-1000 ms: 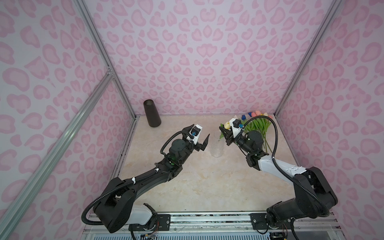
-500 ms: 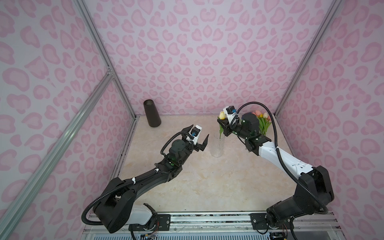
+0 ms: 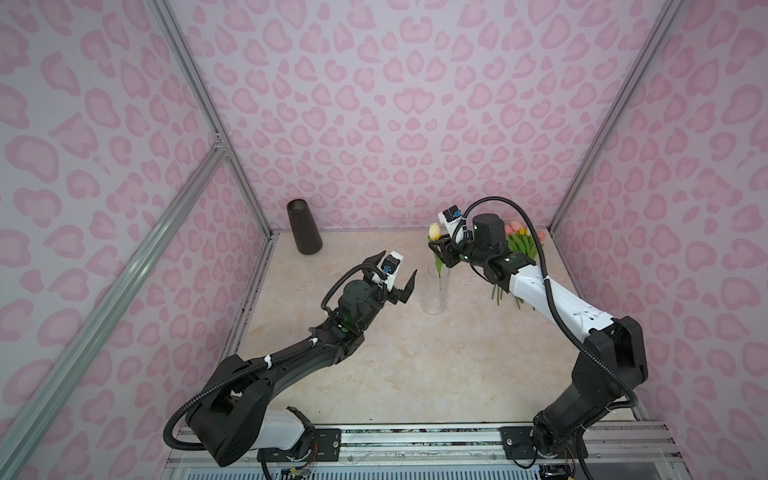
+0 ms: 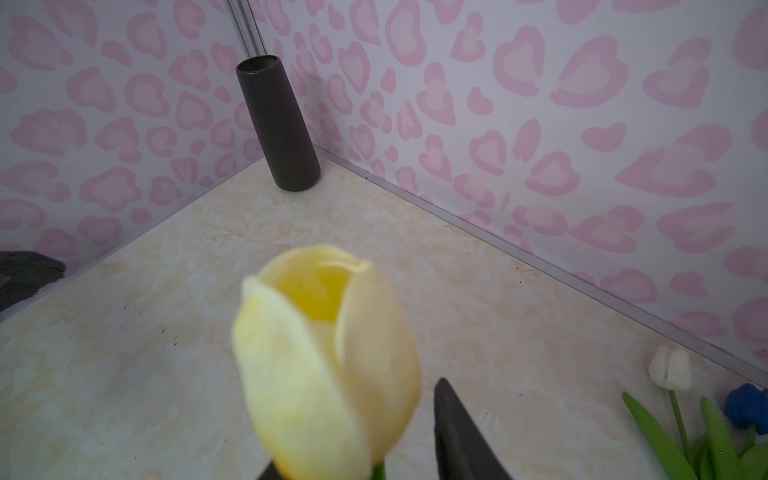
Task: Arrange the flowers into the vase
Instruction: 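Carry the yellow tulip over the vase and lower its stem inside with the right gripper, then open the right gripper and release the yellow tulip in the vase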
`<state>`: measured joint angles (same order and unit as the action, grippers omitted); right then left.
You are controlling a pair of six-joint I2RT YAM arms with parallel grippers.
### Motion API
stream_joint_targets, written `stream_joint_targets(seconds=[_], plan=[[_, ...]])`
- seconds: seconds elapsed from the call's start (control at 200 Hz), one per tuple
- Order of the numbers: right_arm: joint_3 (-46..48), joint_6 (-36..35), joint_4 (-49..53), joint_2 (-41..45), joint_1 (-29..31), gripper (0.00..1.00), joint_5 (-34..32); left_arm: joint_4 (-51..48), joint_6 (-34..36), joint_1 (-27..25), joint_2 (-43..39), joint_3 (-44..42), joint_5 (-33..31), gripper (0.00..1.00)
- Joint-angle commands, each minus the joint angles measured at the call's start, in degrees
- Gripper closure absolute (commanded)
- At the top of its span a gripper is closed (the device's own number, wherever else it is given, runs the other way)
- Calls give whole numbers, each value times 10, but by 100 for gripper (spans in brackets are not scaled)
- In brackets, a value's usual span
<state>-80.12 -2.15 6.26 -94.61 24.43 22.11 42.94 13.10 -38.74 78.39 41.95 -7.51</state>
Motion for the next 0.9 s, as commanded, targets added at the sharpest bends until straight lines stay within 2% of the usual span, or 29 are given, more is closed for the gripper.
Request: stream_joint_targets(seconds=[0.0,0.075,0.165,0.4,0.485,0.54,0.595,0.695,0.78,0.895], plan=[[0,-3,13,5,2,46,-6,14,4,0,-5,-1,-4,3],[5,-7,8,19,4,35,-14,15,6,0,-7,0,-4,3],[25,-13,-14,46,5,28,-15,15,6,0,-11,-1,-3,3],[92,-42,-71,126,5,25,0,12,12,0,-26,-8,-1,3],[117,-55,-93,156,3,28,2,14,12,0,-36,-13,0,3],[134,-50,-116,173,0,30,-20,14,12,0,-46,-18,5,3],[158,-24,-150,191,-11,34,-60,13,11,0,-55,-20,11,3],[172,24,-164,201,-51,39,-72,1,1,0,-76,-26,27,3],[166,65,-143,188,-86,43,-87,-1,-14,0,-90,-40,44,3],[130,90,-52,139,-127,52,-121,-18,-24,0,-97,-57,56,3]])
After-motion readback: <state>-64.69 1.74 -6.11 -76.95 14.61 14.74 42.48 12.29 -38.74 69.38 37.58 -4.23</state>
